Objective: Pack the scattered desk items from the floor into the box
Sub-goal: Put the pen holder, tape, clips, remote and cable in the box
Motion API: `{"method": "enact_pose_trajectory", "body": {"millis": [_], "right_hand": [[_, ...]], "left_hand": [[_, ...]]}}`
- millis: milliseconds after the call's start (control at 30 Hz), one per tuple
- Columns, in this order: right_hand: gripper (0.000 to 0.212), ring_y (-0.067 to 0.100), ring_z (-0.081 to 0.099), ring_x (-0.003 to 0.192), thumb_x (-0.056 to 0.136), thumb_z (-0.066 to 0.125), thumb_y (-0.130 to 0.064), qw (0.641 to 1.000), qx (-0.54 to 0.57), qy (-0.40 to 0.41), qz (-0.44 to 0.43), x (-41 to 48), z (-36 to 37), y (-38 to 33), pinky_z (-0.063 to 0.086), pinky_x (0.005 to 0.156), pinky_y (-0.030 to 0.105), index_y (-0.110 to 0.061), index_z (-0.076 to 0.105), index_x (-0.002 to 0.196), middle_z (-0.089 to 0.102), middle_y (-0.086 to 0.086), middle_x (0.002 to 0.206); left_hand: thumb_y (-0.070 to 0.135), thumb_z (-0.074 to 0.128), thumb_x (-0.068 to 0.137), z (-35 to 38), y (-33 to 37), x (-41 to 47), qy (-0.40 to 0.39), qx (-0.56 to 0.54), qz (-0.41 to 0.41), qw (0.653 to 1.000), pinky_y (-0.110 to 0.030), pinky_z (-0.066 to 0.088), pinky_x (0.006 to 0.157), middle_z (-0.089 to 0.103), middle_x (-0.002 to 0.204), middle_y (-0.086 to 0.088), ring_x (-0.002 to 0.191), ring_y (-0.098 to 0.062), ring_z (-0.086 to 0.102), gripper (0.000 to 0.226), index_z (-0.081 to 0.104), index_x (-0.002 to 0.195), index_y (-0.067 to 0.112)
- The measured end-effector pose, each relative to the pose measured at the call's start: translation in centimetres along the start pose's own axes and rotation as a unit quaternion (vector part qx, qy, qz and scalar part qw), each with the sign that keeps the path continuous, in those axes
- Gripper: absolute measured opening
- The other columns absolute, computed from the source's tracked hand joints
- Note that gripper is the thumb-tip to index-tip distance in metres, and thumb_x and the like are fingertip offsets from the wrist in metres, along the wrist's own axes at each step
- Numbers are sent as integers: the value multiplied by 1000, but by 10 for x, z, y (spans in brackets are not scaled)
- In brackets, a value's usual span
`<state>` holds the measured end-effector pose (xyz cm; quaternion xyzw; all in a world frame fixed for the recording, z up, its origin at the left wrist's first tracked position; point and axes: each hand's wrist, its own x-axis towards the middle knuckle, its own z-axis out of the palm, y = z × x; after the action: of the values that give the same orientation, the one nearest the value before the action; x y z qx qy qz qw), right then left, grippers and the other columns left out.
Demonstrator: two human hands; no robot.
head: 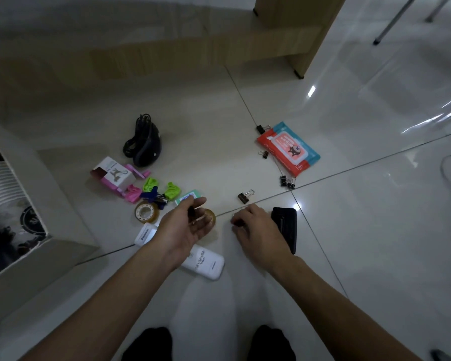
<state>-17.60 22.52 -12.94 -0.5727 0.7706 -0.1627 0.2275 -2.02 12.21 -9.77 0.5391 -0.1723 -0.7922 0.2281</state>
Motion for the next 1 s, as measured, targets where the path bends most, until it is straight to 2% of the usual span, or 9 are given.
{"method": "enact_pose_trajectory", "body": {"millis": [100, 200, 333, 400, 500, 700, 800, 900, 1000], "right_hand": [[10, 4, 59, 79, 85, 70, -14, 985, 144, 96, 28, 0, -3, -14, 51, 72, 23, -16, 67, 94, 62, -6, 93], [18, 4, 64, 85, 82, 72, -21, 954, 269, 127, -30, 1, -14, -42, 48, 70, 13, -27, 66, 97, 67, -16, 93], [22, 5, 62, 93, 92, 62, -18, 957, 214, 192, -33, 14, -20, -43, 51, 77, 19, -27, 63, 112, 63, -14, 110], [35, 13, 53, 113, 95, 58, -17, 987, 76, 138, 40, 25, -20, -26, 53, 89, 34, -21, 56, 130, 52, 1, 132], [37, 26, 46, 121, 100, 54, -22, 992, -102, 19, 75, 36, -19, -8, 48, 96, 39, -15, 54, 136, 46, 10, 137], [14, 1, 67, 76, 85, 74, -23, 960, 251, 64, 109, 31, -36, -31, 56, 74, 22, -19, 78, 98, 75, -7, 88], [17, 1, 66, 77, 84, 73, -29, 966, 240, 75, 66, 23, -43, -41, 52, 73, 15, -26, 77, 100, 74, -11, 92], [23, 7, 63, 91, 90, 65, -16, 952, 174, 215, 132, 30, -59, -13, 51, 82, 21, -22, 71, 112, 68, -4, 112], [39, 26, 55, 112, 92, 62, -10, 950, 14, 204, 237, 42, -74, 34, 51, 91, 34, -15, 59, 131, 55, 13, 127]], "left_hand": [[22, 49, 101, 1, -1, -1, -12, -1, -17, 1000, -36, 57, 74, 69, 81, -5, 78, -22, 71, 24, 69, 99, 9], [28, 46, 101, 7, -2, -2, -54, -33, -56, 996, -35, 60, 67, 72, 102, -11, 87, -25, 72, 28, 67, 105, 9], [30, 47, 102, 19, 4, -1, -82, -97, -101, 987, -30, 60, 61, 75, 93, -12, 73, -21, 75, 30, 67, 101, 7], [27, 48, 102, 22, 5, 2, -52, -100, -106, 988, -23, 55, 48, 67, 75, -8, 52, -16, 65, 30, 67, 91, 7], [26, 47, 103, 22, 5, 8, -28, -102, -110, 988, -27, 58, 51, 64, 72, -9, 62, -20, 63, 33, 67, 90, 4], [32, 43, 104, 30, 2, 14, -84, -47, -137, 986, -42, 57, 83, 68, 110, -18, 100, -31, 70, 38, 61, 121, 3], [33, 38, 104, 43, 5, 16, -110, -37, -160, 980, -36, 62, 65, 71, 108, -14, 86, -25, 73, 41, 65, 114, 4], [29, 40, 104, 63, 3, 19, -90, -19, -164, 982, -26, 57, 53, 68, 90, -11, 71, -20, 64, 32, 65, 97, 10], [24, 42, 103, 77, -2, 24, -89, 4, -158, 983, -20, 53, 48, 68, 77, -8, 60, -16, 63, 29, 65, 91, 12]]}}
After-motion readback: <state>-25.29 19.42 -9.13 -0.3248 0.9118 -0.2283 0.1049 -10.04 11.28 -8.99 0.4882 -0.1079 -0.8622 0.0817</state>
